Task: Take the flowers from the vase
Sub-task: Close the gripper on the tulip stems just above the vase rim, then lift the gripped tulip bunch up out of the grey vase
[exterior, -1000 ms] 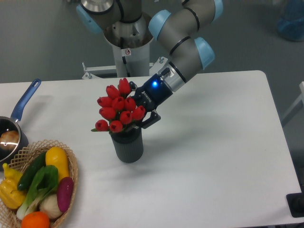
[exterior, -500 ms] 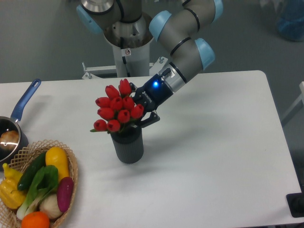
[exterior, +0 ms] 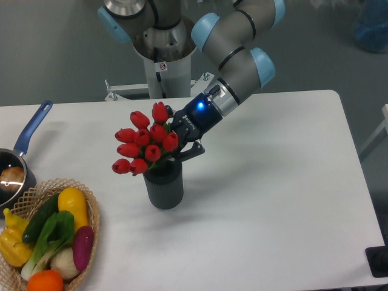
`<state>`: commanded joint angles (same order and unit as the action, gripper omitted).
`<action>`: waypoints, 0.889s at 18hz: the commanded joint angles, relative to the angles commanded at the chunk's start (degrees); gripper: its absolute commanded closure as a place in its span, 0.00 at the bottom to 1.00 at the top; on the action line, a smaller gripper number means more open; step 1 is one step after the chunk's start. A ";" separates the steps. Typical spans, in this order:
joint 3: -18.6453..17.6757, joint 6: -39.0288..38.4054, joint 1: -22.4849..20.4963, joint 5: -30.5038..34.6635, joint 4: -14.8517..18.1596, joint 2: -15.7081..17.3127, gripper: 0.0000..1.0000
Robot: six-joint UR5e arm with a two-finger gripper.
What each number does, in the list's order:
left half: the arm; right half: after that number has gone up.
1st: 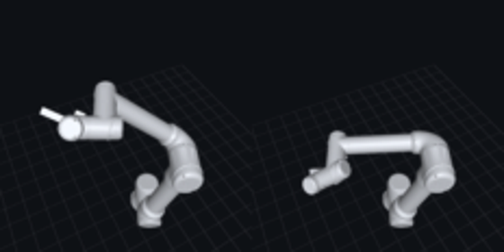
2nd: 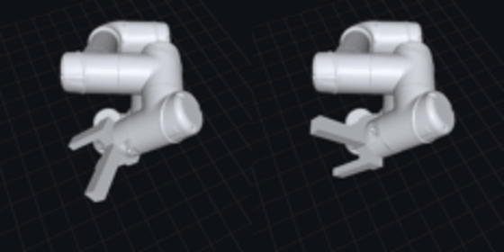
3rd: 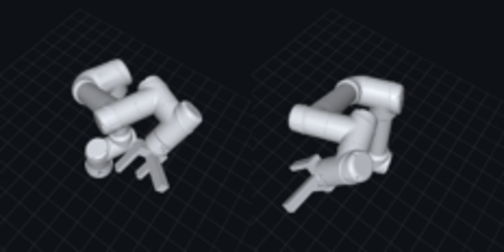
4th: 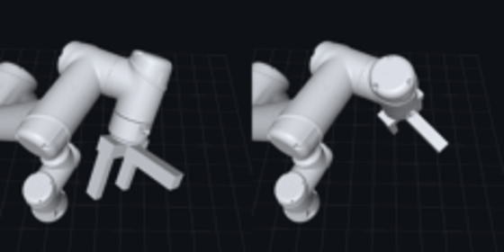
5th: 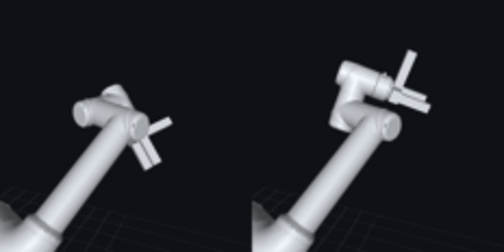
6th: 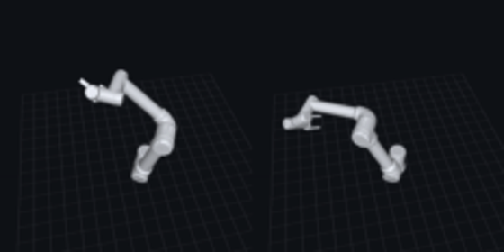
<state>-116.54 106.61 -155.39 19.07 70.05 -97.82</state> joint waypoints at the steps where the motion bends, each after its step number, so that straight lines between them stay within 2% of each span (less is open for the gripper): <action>1: -0.17 0.00 0.00 0.00 0.00 0.00 0.48; 4: -0.61 0.18 -0.09 -0.87 0.00 0.18 0.52; 16: -0.97 -0.53 -1.67 -9.91 0.00 1.67 0.52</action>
<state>-117.51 106.08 -157.06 9.16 70.05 -96.15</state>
